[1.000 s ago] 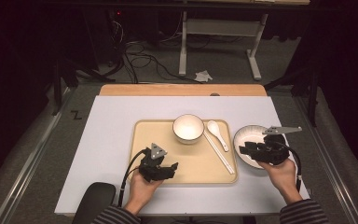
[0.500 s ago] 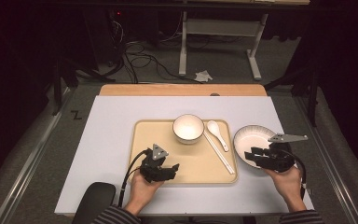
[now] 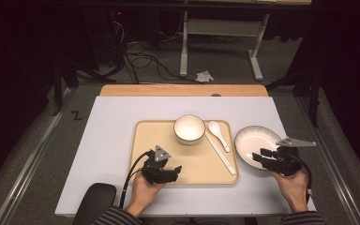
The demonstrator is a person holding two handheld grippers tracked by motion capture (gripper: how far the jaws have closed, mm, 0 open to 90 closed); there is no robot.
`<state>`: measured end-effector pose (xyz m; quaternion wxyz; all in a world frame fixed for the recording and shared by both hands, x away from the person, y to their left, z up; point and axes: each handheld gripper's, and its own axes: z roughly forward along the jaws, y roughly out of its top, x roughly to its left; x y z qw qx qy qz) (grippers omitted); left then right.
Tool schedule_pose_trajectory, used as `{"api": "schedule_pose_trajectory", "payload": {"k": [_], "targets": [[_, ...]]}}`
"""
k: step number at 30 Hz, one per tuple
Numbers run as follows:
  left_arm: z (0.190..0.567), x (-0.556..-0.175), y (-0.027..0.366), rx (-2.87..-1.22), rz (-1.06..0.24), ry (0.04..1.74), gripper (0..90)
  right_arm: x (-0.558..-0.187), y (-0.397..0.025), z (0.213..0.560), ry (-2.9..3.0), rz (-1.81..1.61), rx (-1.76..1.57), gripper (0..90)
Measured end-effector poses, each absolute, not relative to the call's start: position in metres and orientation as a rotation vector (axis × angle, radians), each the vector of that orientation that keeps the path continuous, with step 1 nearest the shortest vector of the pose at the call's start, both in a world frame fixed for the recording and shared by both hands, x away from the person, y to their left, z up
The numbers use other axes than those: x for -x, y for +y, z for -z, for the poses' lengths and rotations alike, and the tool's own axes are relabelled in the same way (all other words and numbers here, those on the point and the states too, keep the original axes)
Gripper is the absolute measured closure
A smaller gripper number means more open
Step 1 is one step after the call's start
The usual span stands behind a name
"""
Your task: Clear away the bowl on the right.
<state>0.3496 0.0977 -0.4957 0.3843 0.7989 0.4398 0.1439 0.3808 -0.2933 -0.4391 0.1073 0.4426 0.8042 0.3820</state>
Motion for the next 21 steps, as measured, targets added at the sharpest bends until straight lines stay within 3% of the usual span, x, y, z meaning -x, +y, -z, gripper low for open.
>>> {"api": "schedule_pose_trajectory", "payload": {"k": [7, 21], "targets": [[0.495, -0.347, 0.096, -2.041, -0.371, 1.11, 33.7, -0.379, -0.303, 0.447, 2.342, -1.101, -1.33, 53.8], [0.497, -0.347, 0.087, -2.069, -0.349, 1.074, 33.8, -0.376, -0.323, 0.454, 2.191, -1.079, -1.435, 64.3]]}}
